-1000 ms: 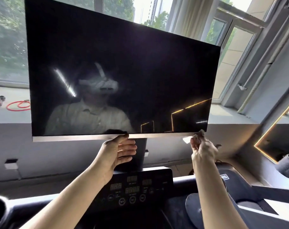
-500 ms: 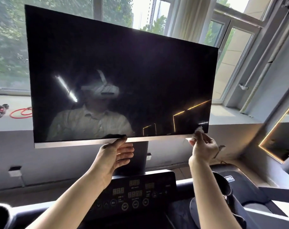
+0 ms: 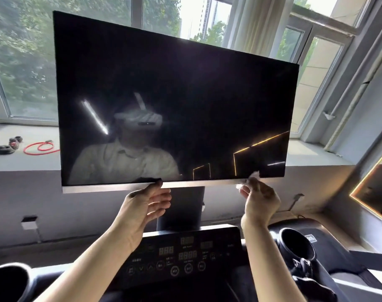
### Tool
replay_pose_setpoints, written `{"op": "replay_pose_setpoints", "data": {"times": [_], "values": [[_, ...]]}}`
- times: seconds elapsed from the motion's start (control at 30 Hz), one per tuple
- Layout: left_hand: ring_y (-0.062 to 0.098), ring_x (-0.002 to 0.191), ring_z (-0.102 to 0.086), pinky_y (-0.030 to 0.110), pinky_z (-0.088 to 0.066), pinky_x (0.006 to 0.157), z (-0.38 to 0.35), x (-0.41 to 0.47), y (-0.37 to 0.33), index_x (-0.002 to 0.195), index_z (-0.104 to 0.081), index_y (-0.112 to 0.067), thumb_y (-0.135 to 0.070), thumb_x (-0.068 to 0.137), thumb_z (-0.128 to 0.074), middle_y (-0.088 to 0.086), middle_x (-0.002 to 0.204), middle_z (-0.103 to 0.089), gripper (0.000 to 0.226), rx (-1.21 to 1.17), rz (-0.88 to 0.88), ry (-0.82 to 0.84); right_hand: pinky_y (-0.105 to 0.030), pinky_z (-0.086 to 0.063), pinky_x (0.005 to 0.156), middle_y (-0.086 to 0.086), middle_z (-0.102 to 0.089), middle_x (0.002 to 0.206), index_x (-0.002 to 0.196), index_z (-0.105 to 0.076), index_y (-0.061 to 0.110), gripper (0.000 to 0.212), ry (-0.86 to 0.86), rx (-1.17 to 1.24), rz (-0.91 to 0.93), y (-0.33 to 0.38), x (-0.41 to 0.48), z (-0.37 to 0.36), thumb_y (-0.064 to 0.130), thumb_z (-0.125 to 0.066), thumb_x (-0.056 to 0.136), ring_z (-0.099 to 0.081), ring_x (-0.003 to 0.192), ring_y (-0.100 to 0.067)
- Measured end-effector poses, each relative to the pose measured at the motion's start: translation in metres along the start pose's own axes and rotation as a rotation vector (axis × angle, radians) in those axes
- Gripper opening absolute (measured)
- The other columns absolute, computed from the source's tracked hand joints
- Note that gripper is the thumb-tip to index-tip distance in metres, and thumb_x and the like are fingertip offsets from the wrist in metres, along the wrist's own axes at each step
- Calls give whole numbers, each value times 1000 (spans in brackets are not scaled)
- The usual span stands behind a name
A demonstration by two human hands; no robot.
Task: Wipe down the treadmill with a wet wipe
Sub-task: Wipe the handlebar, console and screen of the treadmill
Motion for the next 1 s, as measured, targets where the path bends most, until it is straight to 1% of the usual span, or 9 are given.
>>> {"op": "replay_pose_setpoints", "data": {"times": [0.1,0.2,0.33,0.4,0.5,0.6,0.77,0.9,1.0], "values": [[17,80,-75,33,-53,78,16,-5,-5,101,-77,-8,-38,93,-71,7,96,-80,33,-9,-38,-47,-48,-63,67,-8,-75,71,78,-75,7,20,15,-18,72,5,-31,-17,19,-74,93,-74,68,-28],[18,83,-73,33,-53,81,26,-6,-8,101,-78,-8,-39,90,-74,7,96,-79,33,-13,-71,-66,-41,-61,65,-1,-75,71,73,-75,19,24,236,-44,150,0,-87,-51,19,-71,97,-74,69,-22],[18,78,-71,30,-52,77,37,-7,-11,100,-77,-6,-41,87,-76,8,92,-77,38,21,-100,-69,-48,-61,69,-4,-75,72,71,-78,26,25,455,-84,146,-11,-114,-72,9,-78,89,-72,69,-25],[19,78,-69,30,-51,77,47,-10,-14,100,-77,-5,-41,87,-76,8,90,-76,39,18,-113,-74,-44,-60,63,-8,-75,72,71,-78,20,24,409,-66,106,-10,-93,-60,4,-77,89,-70,65,-24],[19,77,-68,31,-50,76,68,-15,-20,98,-76,-5,-37,89,-75,7,88,-76,34,6,-140,-115,-35,-57,58,-8,-74,72,84,-74,6,7,169,-1,42,-10,-47,-29,6,-75,91,-68,60,-16],[19,74,-67,30,-49,74,86,-21,-25,96,-76,-5,-35,89,-75,7,85,-75,30,-14,-170,-170,-38,-62,60,-14,-73,75,89,-72,-1,19,39,24,49,-11,-46,-29,17,-71,95,-69,64,-23],[19,71,-66,30,-49,73,92,-24,-27,94,-76,-6,-32,90,-75,7,83,-74,27,-12,-197,-184,-37,-60,61,-5,-75,74,85,-71,-4,8,260,103,92,-19,-145,-89,2,-72,91,-71,67,-26],[18,70,-66,30,-48,72,93,-24,-28,93,-76,-5,-32,89,-76,8,82,-74,28,0,-214,-186,-47,-60,65,-5,-75,71,75,-74,14,18,514,9,134,-19,-178,-106,11,-76,92,-72,66,-25],[19,71,-66,31,-48,73,102,-27,-31,93,-76,-5,-33,87,-78,9,82,-73,28,-1,-236,-182,-52,-62,69,-7,-76,74,77,-75,11,15,435,-33,109,-13,-138,-80,8,-75,92,-73,69,-23]]}}
Point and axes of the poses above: each hand's wrist, its own x-axis towards the middle knuckle, its own z-axis out of the back of the hand, y = z × x, the point moved 4 cm from there along x, towards the middle knuckle
